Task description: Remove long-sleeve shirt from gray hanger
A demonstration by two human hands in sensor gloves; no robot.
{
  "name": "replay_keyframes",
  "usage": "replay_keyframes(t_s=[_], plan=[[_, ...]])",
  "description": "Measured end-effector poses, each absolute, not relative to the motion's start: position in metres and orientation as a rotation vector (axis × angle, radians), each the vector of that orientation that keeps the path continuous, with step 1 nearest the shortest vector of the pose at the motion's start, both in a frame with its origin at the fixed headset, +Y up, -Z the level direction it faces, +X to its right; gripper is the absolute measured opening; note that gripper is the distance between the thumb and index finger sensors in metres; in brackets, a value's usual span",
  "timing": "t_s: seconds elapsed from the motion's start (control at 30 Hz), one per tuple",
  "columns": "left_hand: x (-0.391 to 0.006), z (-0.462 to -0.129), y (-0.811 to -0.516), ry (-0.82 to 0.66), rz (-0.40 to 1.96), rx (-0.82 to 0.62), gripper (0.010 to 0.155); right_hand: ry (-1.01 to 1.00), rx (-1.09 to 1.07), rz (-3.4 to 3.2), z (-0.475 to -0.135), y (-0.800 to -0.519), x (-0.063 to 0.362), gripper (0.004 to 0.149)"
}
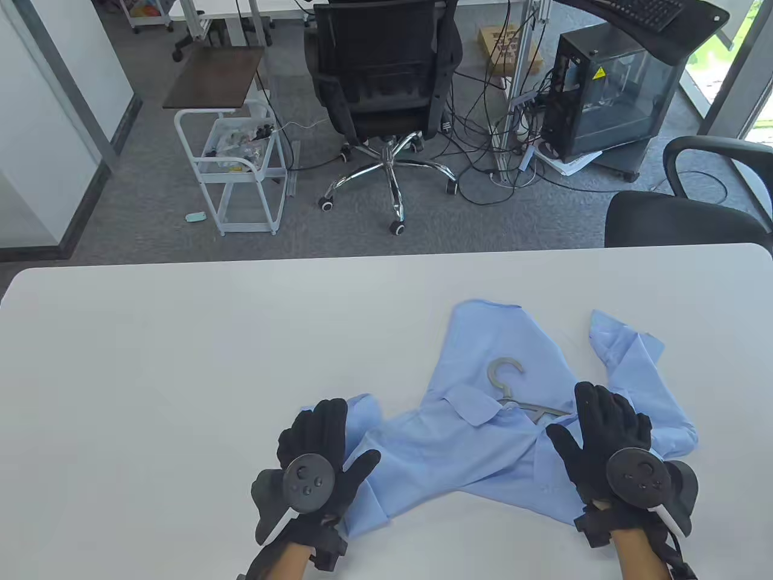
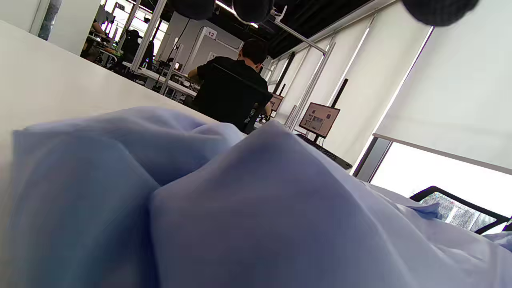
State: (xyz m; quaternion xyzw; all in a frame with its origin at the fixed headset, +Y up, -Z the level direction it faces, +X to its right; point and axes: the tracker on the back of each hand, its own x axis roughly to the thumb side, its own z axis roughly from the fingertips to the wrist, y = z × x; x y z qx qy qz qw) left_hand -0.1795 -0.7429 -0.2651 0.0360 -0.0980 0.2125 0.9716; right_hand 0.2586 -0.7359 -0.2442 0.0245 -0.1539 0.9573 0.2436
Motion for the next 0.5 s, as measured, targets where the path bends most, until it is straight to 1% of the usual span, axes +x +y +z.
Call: replay_keyframes(t_s=[0.2, 0.5], plan=[[-0.1811, -0.2667, -0.7467, -0.192, 0.442, 0.059, 0.092, -0.453, 0.063, 2.604, -0.2432, -0.7354, 0.2615, 0.082], [-0.1824, -0.2681, -0.7501, -0.184, 0.437, 0.046, 0.091, -0.447, 0.06, 2.612, -0.2455, -0.7377, 0.263, 0.083]])
